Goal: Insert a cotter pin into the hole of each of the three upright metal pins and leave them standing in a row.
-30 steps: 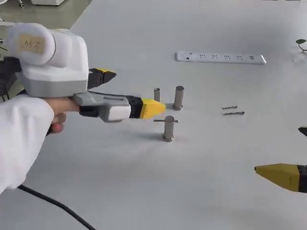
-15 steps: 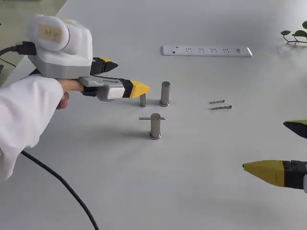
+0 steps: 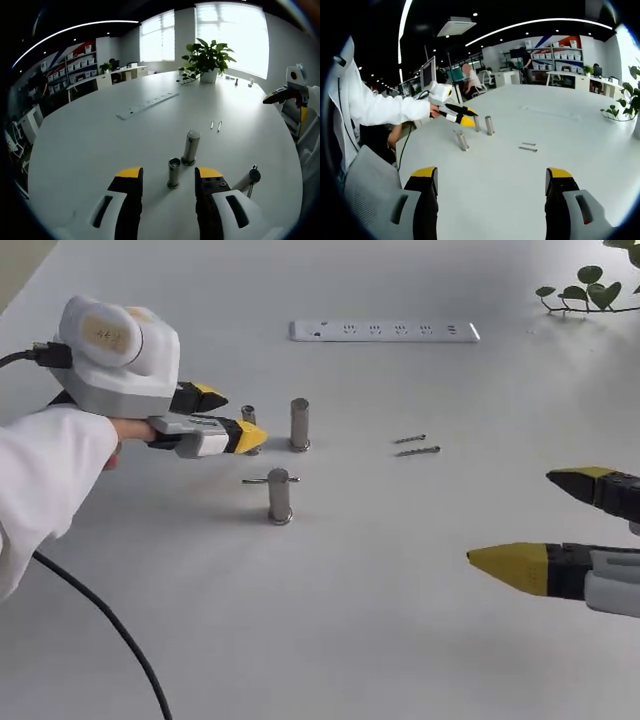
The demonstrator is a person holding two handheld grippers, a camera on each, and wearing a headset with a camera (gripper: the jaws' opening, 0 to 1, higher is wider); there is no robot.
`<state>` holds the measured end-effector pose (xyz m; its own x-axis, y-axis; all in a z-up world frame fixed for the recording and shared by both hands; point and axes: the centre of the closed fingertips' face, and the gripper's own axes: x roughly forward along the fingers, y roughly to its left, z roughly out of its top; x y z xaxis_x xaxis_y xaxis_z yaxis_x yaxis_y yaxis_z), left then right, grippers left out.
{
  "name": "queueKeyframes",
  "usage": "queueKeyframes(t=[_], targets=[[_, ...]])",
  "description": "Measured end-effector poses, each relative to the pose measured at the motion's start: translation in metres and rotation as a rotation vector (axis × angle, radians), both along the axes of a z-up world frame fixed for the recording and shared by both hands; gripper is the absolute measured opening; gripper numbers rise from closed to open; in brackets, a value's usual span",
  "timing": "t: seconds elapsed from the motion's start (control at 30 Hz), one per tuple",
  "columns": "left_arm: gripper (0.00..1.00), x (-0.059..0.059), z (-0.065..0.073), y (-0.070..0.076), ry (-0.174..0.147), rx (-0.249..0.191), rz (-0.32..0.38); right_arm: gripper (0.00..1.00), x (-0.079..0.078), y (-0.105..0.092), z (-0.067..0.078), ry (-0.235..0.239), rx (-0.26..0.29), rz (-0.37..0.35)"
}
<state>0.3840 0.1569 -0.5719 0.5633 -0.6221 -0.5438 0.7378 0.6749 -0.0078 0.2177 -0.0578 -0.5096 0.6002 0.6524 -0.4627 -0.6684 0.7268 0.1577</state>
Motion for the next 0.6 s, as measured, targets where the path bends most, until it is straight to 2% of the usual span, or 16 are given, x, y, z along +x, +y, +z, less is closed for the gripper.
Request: queueKeyframes(t=[0.2, 0.33, 0.43, 0.6], targets=[[0.34, 0.000, -0.008, -0.006, 0.016, 0.003, -0.001, 0.87, 0.002, -0.009, 0.002, -0.006, 0.001, -0.026], [0.26, -0.001, -0.006, -0.010, -0.002, 0.007, -0.003, 0.86, 0.002, -0.011, 0.001, 0.000, 0.003, -0.041], [0.21, 0.001, -0.004, -0.012, -0.004, -0.016, 0.011, 0.86, 0.000, -0.011, -0.001, 0.004, 0.004, -0.047], [0.18, 0.000, -0.004, -0.013, -0.007, 0.003, 0.009, 0.84, -0.001, -0.012, -0.001, 0.005, 0.013, -0.054]])
